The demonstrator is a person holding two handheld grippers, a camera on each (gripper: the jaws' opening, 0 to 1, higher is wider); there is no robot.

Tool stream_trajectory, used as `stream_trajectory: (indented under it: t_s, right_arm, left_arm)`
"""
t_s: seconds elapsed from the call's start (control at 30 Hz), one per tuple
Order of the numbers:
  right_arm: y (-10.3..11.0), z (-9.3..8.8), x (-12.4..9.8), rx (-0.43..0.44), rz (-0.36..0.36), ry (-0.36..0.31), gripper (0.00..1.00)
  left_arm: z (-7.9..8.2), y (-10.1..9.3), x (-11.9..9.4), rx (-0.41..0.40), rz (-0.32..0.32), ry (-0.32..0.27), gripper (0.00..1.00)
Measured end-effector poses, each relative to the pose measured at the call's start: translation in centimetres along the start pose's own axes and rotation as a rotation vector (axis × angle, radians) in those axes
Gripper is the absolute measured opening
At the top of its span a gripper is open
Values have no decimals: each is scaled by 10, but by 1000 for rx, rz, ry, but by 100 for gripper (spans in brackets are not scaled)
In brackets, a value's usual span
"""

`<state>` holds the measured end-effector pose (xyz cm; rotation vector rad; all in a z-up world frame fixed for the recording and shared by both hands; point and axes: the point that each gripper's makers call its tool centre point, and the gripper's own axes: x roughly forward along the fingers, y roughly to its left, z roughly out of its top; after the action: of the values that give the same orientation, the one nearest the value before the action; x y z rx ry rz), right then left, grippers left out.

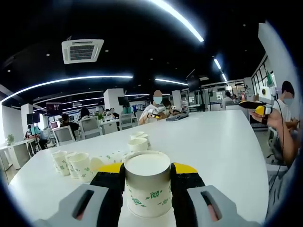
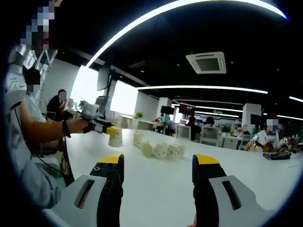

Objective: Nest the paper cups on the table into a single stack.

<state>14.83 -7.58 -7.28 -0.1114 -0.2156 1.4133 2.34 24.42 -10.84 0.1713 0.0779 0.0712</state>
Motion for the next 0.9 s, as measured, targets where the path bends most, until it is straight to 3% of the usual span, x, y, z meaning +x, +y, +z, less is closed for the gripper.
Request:
stream_trajectory:
  t_s: [0.9]
  right_arm:
    - [6, 0, 2, -1, 8, 3, 61]
  left_arm:
    - [1, -77, -16, 6, -143, 18, 41]
